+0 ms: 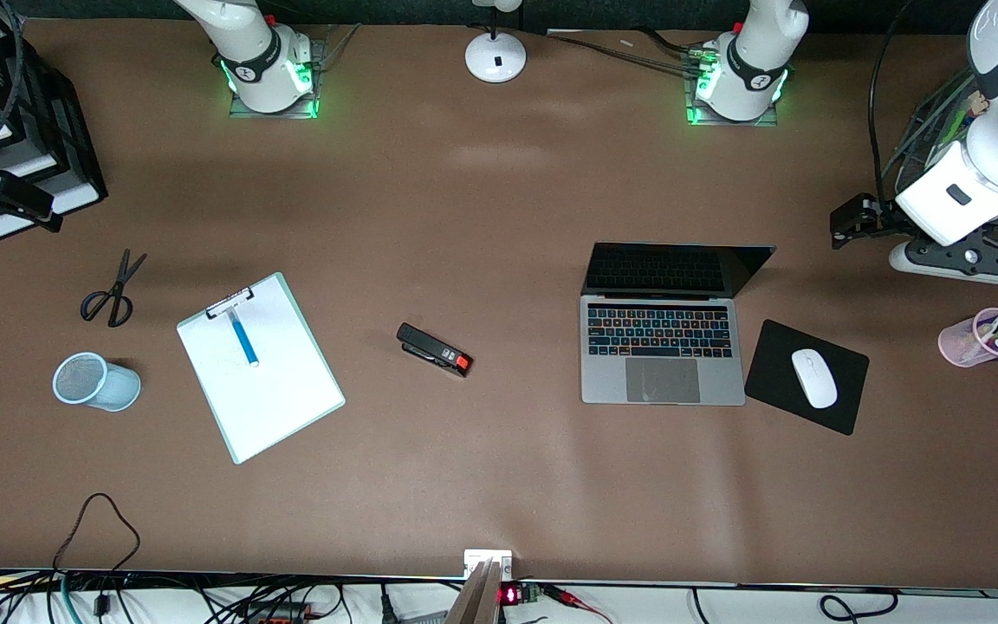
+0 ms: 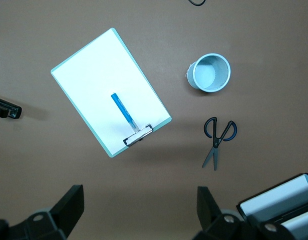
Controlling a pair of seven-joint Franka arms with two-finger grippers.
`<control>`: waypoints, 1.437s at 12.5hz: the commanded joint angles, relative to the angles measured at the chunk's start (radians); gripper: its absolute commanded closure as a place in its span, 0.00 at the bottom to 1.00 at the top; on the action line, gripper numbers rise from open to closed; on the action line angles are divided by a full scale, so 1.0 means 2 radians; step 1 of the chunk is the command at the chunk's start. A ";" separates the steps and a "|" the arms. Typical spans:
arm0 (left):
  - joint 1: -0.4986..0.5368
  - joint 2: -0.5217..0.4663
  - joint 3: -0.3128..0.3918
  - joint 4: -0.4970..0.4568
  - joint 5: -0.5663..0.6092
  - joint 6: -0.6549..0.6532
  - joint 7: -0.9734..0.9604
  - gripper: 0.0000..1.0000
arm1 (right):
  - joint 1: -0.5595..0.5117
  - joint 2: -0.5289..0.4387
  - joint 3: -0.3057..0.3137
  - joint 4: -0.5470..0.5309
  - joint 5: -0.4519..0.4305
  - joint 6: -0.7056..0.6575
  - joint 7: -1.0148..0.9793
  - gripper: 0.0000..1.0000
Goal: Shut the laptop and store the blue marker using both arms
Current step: 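Reach the right gripper down to the blue marker on the clipboard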
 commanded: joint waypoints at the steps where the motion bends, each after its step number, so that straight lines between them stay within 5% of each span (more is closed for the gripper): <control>1: 0.004 0.007 0.000 0.016 -0.004 -0.013 0.015 0.00 | -0.003 -0.010 0.002 -0.006 -0.001 0.002 -0.005 0.00; 13: 0.004 0.015 -0.002 0.018 -0.008 -0.015 0.012 0.00 | -0.005 0.034 0.000 0.003 0.014 0.013 -0.005 0.00; 17: -0.002 0.027 -0.003 0.042 -0.008 -0.074 0.005 0.91 | -0.005 0.081 0.004 0.004 0.028 0.038 -0.007 0.00; 18: -0.002 0.028 -0.003 0.047 -0.008 -0.077 0.005 0.97 | -0.005 0.091 0.004 0.004 0.054 0.048 -0.015 0.00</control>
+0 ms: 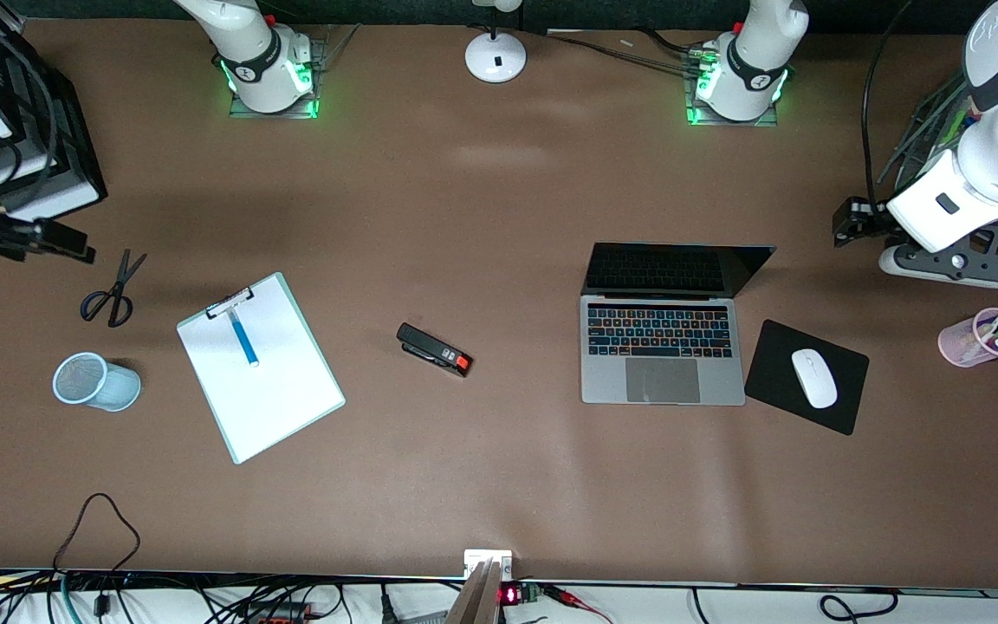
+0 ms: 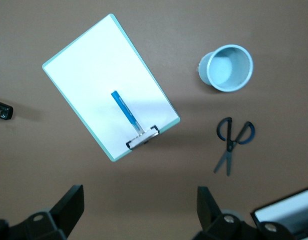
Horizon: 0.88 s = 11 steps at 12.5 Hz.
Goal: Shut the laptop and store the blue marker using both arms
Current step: 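Reach the right gripper down to the blue marker on the clipboard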
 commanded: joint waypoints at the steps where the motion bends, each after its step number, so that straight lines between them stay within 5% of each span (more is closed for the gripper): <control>1: -0.003 0.018 -0.001 0.040 -0.008 -0.027 0.004 1.00 | -0.003 0.036 0.002 0.005 0.047 0.033 -0.015 0.00; 6: -0.005 0.023 -0.003 0.043 -0.008 -0.041 0.004 1.00 | 0.036 0.114 0.004 0.005 0.038 0.103 -0.018 0.00; 11: -0.011 0.022 -0.023 0.038 -0.052 -0.070 -0.010 1.00 | 0.087 0.151 0.005 0.004 -0.045 0.128 -0.037 0.00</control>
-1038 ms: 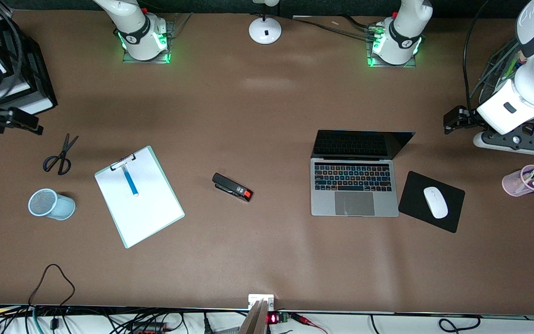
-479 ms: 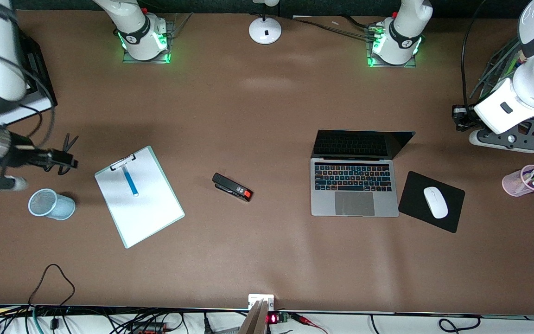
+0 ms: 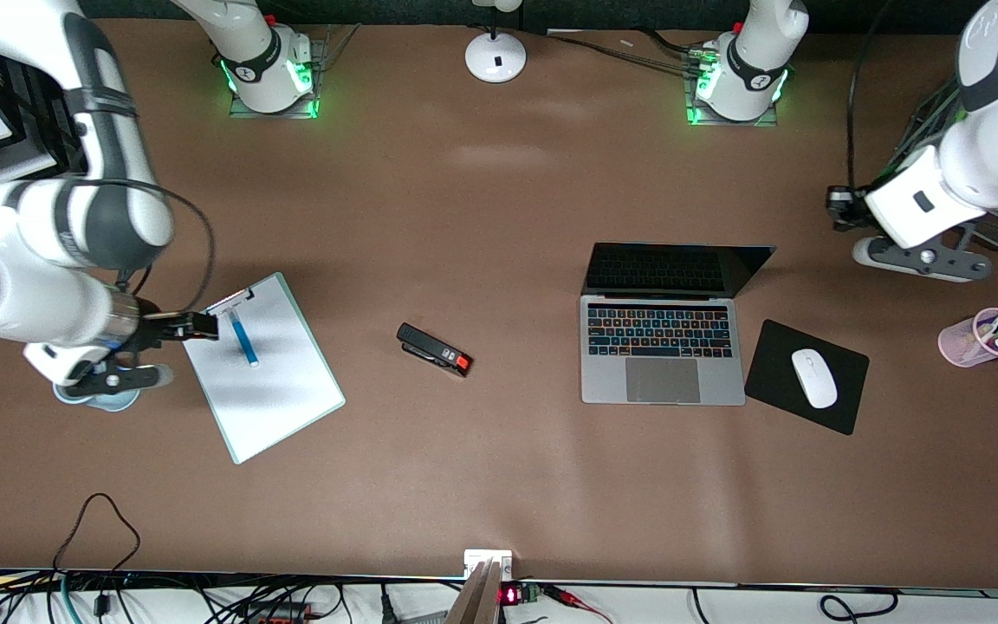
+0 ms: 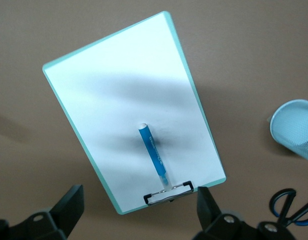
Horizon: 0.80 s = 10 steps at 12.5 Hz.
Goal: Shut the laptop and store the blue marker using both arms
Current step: 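Grasp the blue marker with the right gripper while the left gripper reaches the laptop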
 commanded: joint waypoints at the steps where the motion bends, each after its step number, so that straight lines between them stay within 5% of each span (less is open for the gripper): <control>1: -0.009 0.004 -0.016 0.010 -0.015 -0.016 -0.020 1.00 | 0.016 0.016 -0.002 0.002 -0.025 0.008 -0.018 0.00; 5: -0.007 -0.021 -0.075 -0.033 -0.016 -0.019 -0.099 1.00 | 0.016 0.041 -0.002 -0.006 -0.023 0.018 -0.068 0.00; 10: -0.008 -0.029 -0.090 -0.132 -0.022 0.065 -0.122 1.00 | 0.011 0.060 -0.002 -0.025 -0.020 0.083 -0.112 0.00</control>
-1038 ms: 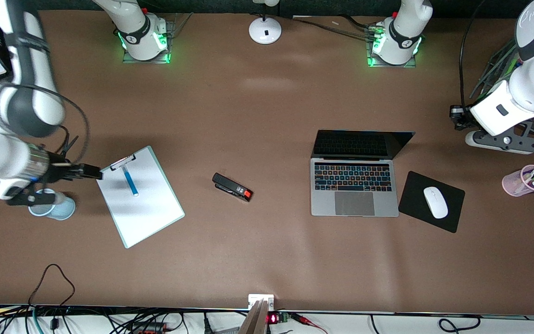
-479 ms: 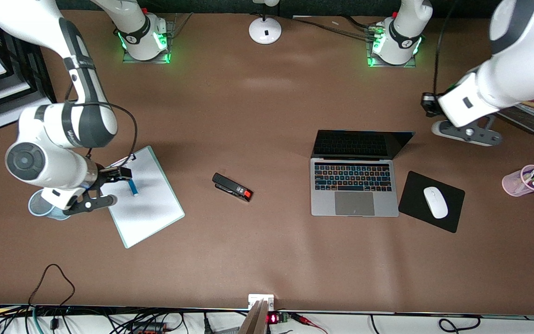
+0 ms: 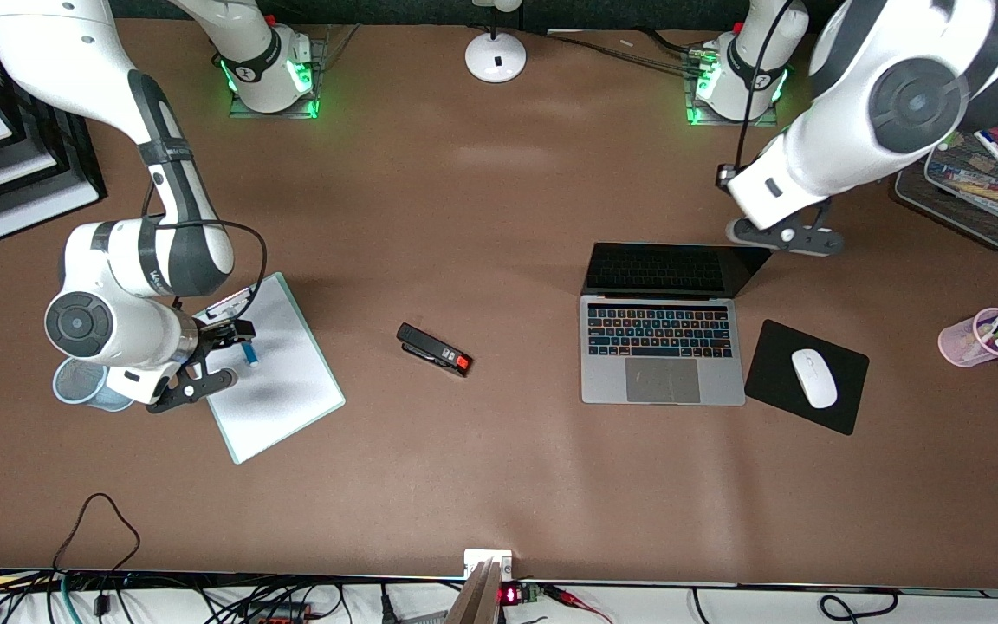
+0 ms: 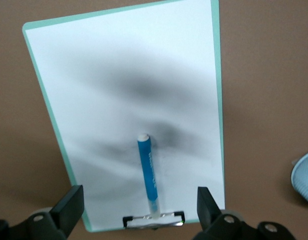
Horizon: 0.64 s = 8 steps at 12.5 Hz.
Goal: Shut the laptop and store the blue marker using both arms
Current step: 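Grasp the blue marker with the right gripper while the left gripper reaches the laptop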
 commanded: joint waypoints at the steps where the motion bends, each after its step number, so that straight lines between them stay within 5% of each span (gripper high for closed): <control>1: 0.006 -0.031 -0.013 -0.073 -0.014 0.050 -0.012 1.00 | -0.004 0.003 0.002 -0.029 -0.001 0.050 -0.028 0.00; 8: 0.005 -0.080 -0.080 -0.211 -0.015 0.205 -0.056 1.00 | -0.016 0.021 0.002 -0.059 0.002 0.087 -0.064 0.03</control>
